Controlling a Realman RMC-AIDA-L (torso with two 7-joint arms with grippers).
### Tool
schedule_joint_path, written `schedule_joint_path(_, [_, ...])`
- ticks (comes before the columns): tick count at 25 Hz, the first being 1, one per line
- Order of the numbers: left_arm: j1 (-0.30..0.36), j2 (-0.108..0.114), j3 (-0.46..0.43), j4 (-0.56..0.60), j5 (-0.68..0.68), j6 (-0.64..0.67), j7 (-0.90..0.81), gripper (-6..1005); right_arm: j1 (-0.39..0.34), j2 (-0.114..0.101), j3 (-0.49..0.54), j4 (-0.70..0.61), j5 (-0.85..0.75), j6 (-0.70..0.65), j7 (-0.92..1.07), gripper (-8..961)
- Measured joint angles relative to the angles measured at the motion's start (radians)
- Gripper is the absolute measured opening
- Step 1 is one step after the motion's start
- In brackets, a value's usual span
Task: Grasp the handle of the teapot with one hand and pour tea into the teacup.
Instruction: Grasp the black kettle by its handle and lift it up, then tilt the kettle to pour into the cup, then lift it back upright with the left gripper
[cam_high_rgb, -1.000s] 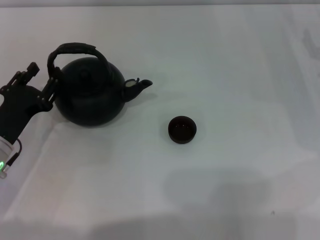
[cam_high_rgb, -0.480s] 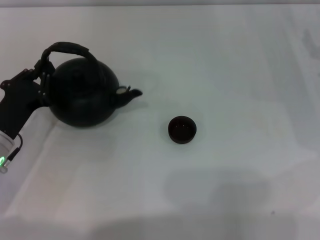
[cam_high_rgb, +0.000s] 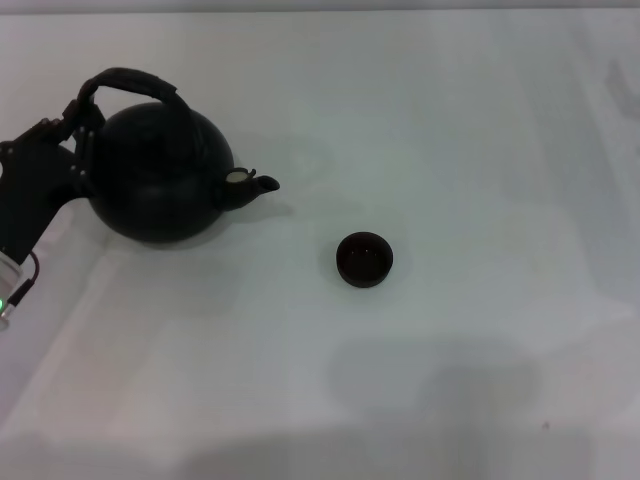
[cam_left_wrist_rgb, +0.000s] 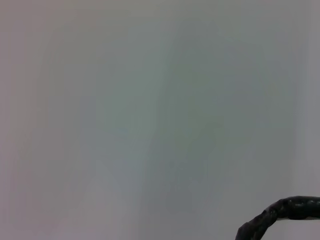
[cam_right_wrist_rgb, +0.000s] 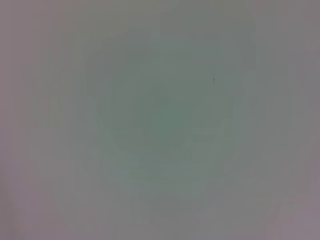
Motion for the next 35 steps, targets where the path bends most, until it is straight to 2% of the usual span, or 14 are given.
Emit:
schedule_joint_path(11, [-0.039, 0.001, 0.003, 0.093, 0.106, 0.003, 0.046, 134, -0.002, 0.000, 0.000, 0.005, 0.002, -0.001, 0.000, 874])
schedule_joint_path(15, [-0.075, -0.002, 0.003, 0.090, 0.152, 0.003, 0.160, 134, -0.003, 0.001, 0.000, 0.009, 0.002, -0.001, 0.000, 874])
schedule_joint_path(24, [-0.132, -0.003, 0.005, 0.085, 0.206, -0.007, 0.291, 134, 0.000, 0.003, 0.000, 0.011, 0.002, -0.002, 0.001, 874])
schedule_joint_path(35, [-0.171, -0.003, 0.027, 0.091, 0.274, -0.031, 0.359, 117, 0.001, 0.003, 0.000, 0.011, 0.002, -0.003, 0.002, 874])
